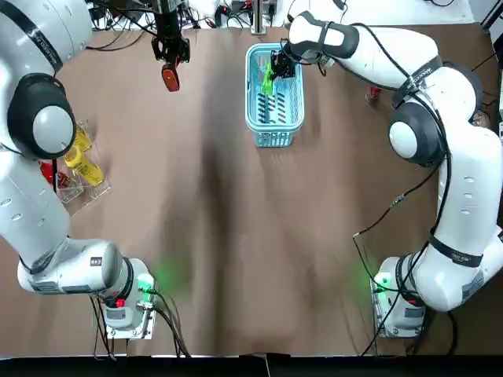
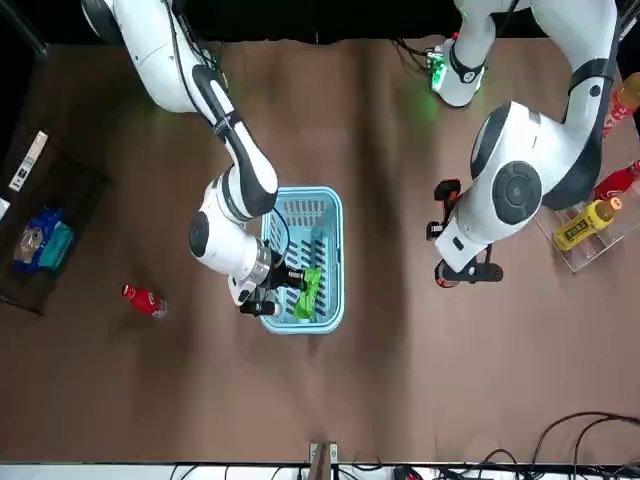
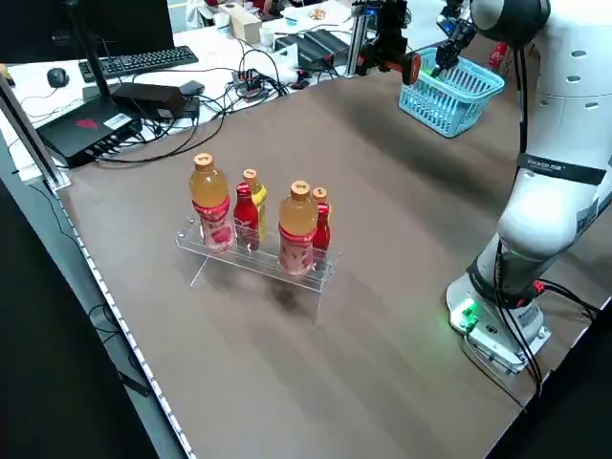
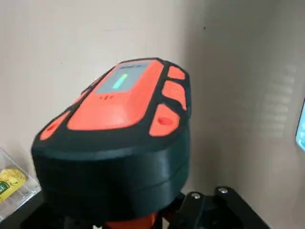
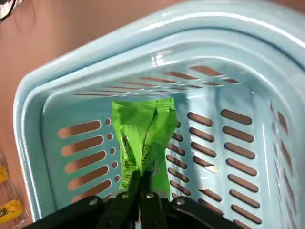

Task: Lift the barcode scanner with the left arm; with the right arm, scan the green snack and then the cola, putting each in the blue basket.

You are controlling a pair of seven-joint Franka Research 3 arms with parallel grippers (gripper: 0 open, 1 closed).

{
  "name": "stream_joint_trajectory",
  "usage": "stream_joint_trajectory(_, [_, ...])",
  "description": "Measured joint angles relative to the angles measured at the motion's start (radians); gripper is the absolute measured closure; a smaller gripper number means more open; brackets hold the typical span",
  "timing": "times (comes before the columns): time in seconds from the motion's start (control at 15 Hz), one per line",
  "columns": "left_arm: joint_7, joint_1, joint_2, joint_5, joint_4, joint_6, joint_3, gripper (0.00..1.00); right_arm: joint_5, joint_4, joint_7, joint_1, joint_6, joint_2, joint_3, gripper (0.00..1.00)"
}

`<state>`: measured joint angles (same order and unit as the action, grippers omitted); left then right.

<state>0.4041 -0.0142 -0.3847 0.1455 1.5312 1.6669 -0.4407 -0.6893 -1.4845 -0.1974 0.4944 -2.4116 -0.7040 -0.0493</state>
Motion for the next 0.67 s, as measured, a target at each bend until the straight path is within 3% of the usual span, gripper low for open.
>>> stream_joint_trajectory(0.07, [-0.002,-0.005,0.000,0.000,0.000,0.000,0.000,0.86,0.001,0.001,0.008,0.000,-0.002,0.000,0.000,0.94])
stream_joint_trajectory(0.27, [-0.007,-0.022,-0.007,0.000,0.000,-0.001,0.000,0.86,0.002,0.004,0.027,0.000,-0.019,0.000,0.002,0.68])
stream_joint_trajectory(0.47, [-0.008,-0.024,-0.020,0.000,0.000,-0.001,-0.001,0.86,0.002,0.010,0.027,-0.001,-0.022,0.000,0.002,0.66])
stream_joint_trajectory(0.67, [-0.004,-0.021,-0.025,-0.016,0.000,-0.001,-0.003,0.86,0.019,0.022,0.028,-0.005,0.006,0.009,0.007,0.70])
